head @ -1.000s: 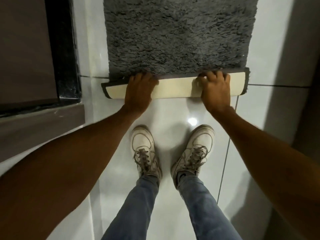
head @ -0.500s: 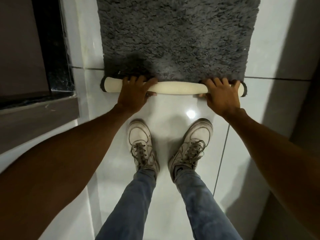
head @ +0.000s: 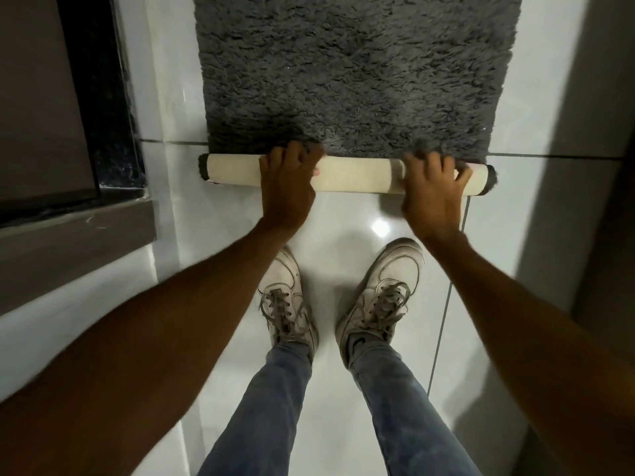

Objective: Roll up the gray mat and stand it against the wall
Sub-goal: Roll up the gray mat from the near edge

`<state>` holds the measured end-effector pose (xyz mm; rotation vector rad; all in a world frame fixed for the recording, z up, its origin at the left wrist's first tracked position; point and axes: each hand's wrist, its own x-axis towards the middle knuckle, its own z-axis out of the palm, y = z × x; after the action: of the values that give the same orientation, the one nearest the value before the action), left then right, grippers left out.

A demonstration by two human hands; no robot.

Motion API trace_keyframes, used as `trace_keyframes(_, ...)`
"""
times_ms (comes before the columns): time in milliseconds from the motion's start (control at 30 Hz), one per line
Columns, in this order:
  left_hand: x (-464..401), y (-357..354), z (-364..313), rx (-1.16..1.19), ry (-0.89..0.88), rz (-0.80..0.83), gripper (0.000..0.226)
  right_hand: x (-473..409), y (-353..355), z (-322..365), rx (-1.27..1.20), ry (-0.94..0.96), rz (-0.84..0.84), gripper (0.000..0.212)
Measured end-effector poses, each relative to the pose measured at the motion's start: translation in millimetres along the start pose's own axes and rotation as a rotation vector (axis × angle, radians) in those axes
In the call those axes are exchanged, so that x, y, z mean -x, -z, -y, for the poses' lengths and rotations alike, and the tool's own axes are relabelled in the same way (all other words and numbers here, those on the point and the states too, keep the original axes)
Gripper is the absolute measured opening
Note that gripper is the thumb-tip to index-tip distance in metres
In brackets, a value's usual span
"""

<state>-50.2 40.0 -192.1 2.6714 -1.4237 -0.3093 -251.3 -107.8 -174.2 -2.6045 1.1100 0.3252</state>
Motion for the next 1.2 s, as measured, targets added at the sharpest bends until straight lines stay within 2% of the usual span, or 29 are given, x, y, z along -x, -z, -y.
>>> trace_keyframes(100,13,-10,-16,0.033,0.024,-0.042,0.045,15,-19,22,-0.040,0.122,-0.019,0.050)
trace_keyframes(200,22,-19,-17,-0.030,-0.051,0.115,0.054,14,-29,23,0.005,0.103,0.129,0.065)
trace_keyframes(300,14,-21,-5,-0.100,-0.163,0.216,0.072,-1,-31,15,0.027,0.146,0.154,0.069)
trace_keyframes(500,-23,-15,3,-0.188,-0.198,0.156,0.065,-34,-17,12,-0.003,0.114,0.055,0.050)
trace_keyframes(667,-5,0,-5,-0.159,-0.196,0.248,0.056,-8,-9,16,-0.088,0.079,0.078,0.043)
trace_keyframes(733,14,6,-11,-0.127,-0.193,0.314,0.054,13,-6,17,-0.096,0.060,0.154,0.043)
trace_keyframes(867,40,12,-15,-0.090,-0.212,0.585,0.057,36,1,19,-0.059,0.031,0.477,0.051)
trace_keyframes(933,36,14,-17,-0.070,-0.187,0.661,0.062,26,7,15,-0.085,0.008,0.581,0.052)
trace_keyframes(1000,30,19,-17,-0.083,-0.165,0.543,0.063,13,13,14,-0.145,-0.046,0.505,0.055)
trace_keyframes(1033,29,20,-17,-0.064,-0.140,0.401,0.056,11,15,13,-0.163,-0.081,0.380,0.051)
trace_keyframes(1100,34,20,-19,0.028,-0.114,0.114,0.028,18,13,15,-0.132,-0.098,0.079,0.033)
trace_keyframes(1133,37,18,-21,0.072,-0.116,0.033,0.021,25,8,18,-0.103,-0.071,-0.017,0.029)
trace_keyframes(1200,41,14,-27,0.111,-0.114,0.006,0.028,41,-5,28,-0.088,-0.023,-0.045,0.041)
